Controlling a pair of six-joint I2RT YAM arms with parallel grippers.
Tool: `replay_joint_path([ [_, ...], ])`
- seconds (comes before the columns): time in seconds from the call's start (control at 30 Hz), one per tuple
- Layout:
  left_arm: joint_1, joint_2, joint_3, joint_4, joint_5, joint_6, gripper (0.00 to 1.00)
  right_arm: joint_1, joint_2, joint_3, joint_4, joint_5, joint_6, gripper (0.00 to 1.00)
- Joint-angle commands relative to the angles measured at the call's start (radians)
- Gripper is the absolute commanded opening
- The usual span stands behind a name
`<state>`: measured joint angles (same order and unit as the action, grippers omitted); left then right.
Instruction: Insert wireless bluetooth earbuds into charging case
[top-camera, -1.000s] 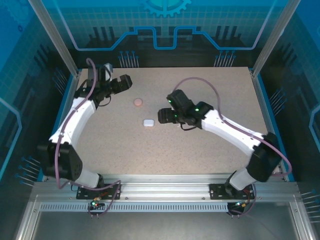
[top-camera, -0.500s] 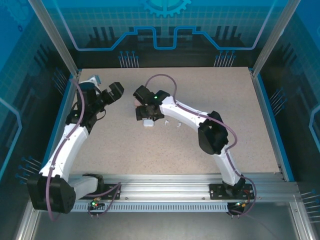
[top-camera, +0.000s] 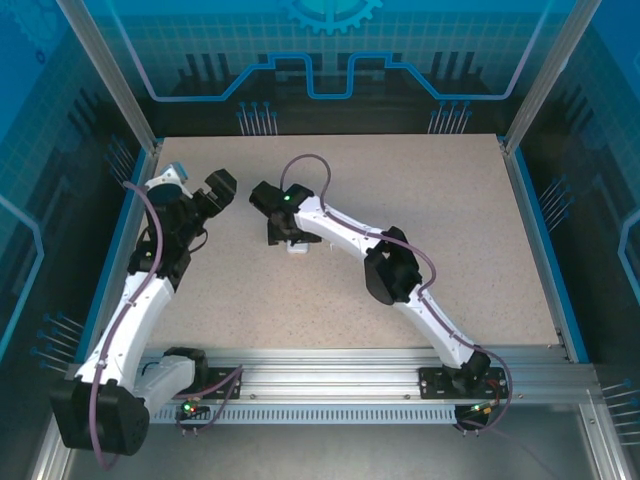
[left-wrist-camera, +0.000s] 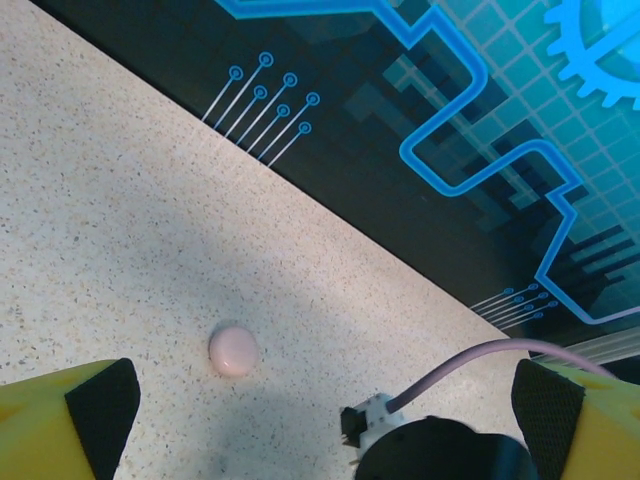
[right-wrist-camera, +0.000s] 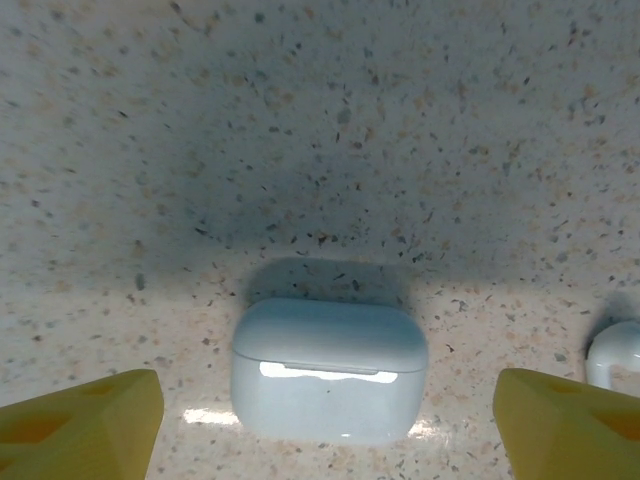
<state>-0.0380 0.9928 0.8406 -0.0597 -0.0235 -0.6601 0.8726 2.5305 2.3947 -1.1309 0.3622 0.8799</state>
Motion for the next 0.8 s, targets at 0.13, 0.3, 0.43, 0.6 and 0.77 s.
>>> replay_joint_path([
  [0.13, 0.010, -0.043, -0.009, 0.046, -0.016, -0.032, 0.99, 0.010, 0.085, 0.082, -0.035, 0.009, 0.041, 0.85],
  [0.3, 0.010, -0.037, -0.014, 0.041, 0.006, -0.039, 0.99, 0.004, 0.123, 0.103, -0.042, 0.010, 0.064, 0.83],
  [0.43, 0.010, -0.035, -0.019, 0.035, 0.020, -0.039, 0.99, 0.000, 0.143, 0.101, -0.046, 0.000, 0.074, 0.82],
  [0.6, 0.010, -0.041, -0.025, 0.029, 0.021, -0.027, 0.99, -0.003, 0.153, 0.088, -0.041, -0.016, 0.069, 0.76],
  [0.77, 0.010, -0.043, -0.029, 0.024, 0.029, -0.020, 0.99, -0.007, 0.138, 0.044, -0.024, -0.027, 0.061, 0.67],
])
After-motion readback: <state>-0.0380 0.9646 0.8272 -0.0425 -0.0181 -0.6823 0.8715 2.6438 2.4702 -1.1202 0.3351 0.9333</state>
